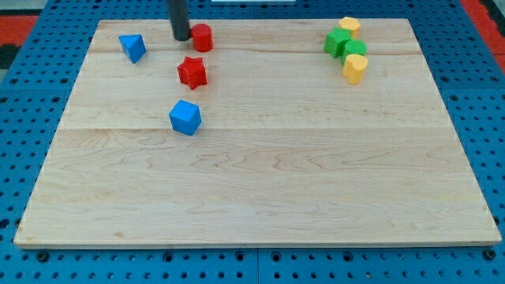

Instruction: Move the blue triangle parallel to the left of the red star

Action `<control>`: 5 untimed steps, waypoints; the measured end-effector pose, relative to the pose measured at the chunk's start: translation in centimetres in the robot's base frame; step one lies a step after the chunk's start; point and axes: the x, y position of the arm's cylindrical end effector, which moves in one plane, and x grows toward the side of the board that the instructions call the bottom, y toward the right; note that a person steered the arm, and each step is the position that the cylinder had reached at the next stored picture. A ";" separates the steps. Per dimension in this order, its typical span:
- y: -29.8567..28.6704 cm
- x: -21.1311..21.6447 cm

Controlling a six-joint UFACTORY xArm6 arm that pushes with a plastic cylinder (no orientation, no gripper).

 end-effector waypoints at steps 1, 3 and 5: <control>-3.7 0.0; -10.1 6.8; -10.1 3.2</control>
